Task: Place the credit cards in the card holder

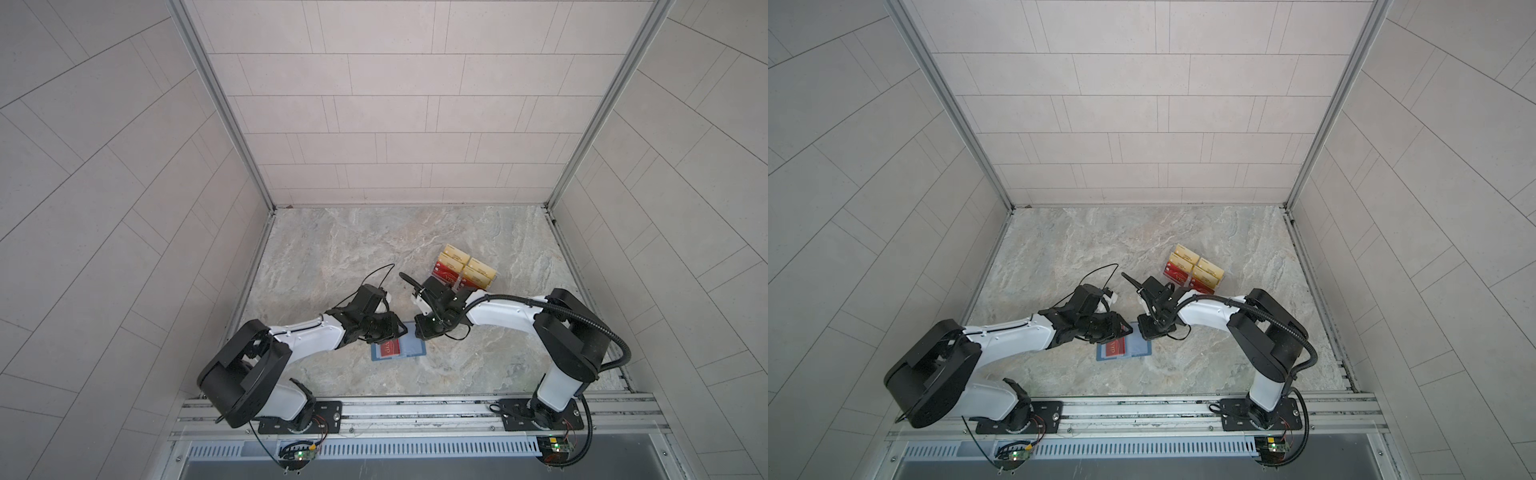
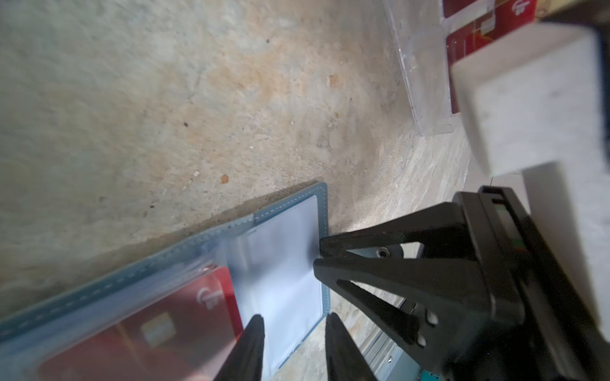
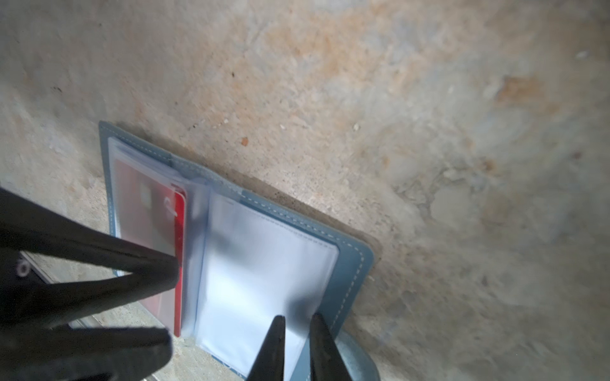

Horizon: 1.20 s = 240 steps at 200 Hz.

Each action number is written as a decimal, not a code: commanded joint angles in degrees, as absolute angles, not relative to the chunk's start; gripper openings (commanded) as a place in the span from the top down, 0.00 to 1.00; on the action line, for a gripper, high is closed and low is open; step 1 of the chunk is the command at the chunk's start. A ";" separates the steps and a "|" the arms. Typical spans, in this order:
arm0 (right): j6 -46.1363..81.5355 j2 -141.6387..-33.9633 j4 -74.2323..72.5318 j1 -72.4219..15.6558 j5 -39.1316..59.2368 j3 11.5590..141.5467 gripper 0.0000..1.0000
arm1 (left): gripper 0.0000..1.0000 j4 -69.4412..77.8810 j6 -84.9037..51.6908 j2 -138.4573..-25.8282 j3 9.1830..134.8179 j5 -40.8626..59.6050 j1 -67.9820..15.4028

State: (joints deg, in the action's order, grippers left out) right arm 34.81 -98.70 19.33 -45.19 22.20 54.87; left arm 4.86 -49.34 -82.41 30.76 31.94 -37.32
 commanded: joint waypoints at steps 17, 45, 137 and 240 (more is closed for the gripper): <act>35.76 -99.49 17.88 -44.82 20.41 52.33 0.81 | 0.64 7.38 -49.87 -84.07 31.77 31.37 -37.63; 36.27 -99.39 17.58 -44.82 20.48 51.73 0.81 | 0.62 9.01 -50.00 -86.32 31.64 31.90 -37.62; 37.19 -98.03 17.05 -44.82 20.13 49.75 0.82 | 0.64 14.69 -52.10 -88.49 29.53 33.82 -37.62; 37.40 -98.72 16.60 -44.95 20.35 50.13 0.81 | 0.66 23.44 -57.33 -87.30 23.71 35.50 -37.62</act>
State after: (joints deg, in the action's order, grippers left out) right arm 36.53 -97.03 14.79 -44.86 22.90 51.48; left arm 21.06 -55.27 -88.03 25.65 34.54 -37.41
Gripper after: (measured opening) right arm 0.187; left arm 0.341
